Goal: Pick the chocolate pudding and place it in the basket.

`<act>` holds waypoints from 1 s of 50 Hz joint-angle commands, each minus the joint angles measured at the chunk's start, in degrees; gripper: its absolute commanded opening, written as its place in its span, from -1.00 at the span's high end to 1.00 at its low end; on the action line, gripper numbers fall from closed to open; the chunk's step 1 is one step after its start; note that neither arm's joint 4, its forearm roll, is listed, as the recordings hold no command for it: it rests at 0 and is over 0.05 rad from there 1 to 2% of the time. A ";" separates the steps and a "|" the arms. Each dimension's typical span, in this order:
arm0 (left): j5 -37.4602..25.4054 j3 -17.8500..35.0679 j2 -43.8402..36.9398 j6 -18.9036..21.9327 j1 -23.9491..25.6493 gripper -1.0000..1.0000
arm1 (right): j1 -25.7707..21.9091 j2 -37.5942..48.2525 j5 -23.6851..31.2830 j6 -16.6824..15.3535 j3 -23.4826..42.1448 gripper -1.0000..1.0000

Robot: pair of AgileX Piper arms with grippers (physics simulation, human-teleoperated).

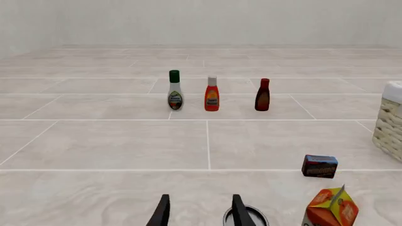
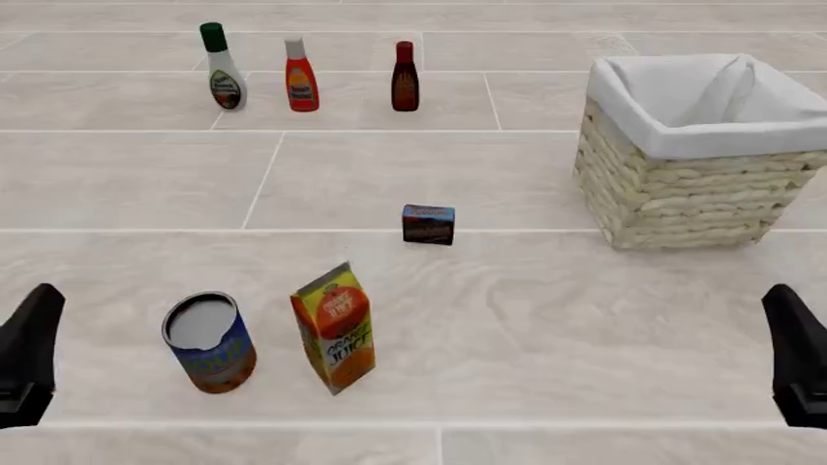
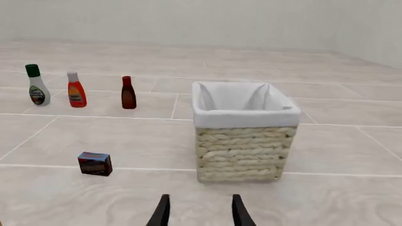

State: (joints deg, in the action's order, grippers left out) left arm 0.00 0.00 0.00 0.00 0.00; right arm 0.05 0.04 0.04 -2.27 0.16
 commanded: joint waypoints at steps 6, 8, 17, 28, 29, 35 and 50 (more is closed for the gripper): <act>0.00 0.00 0.00 0.00 0.00 -1.00 | -2.31 -0.02 -0.68 0.50 2.26 -1.00; 0.00 0.00 0.00 0.00 0.00 -1.00 | -2.56 -0.02 -0.61 0.36 2.43 -1.00; 0.00 0.00 0.00 0.00 0.00 -1.00 | -4.07 0.90 2.34 -1.08 4.78 -1.00; 0.00 0.00 0.00 0.00 0.00 -1.00 | -7.08 13.60 -8.21 -2.78 6.74 -1.00; 0.00 0.00 0.00 0.00 0.00 -1.00 | -7.40 14.57 -8.91 -2.80 6.93 -1.00; 0.00 0.00 0.00 0.00 0.00 -1.00 | -9.85 20.97 -12.87 -3.33 8.52 -1.00; 0.00 0.00 0.00 0.00 0.00 -1.00 | -14.09 36.41 -18.17 -3.98 13.47 -1.00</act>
State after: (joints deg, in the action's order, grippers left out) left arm 0.00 0.00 0.00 0.00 0.00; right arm -11.33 26.66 -14.34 -5.32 10.53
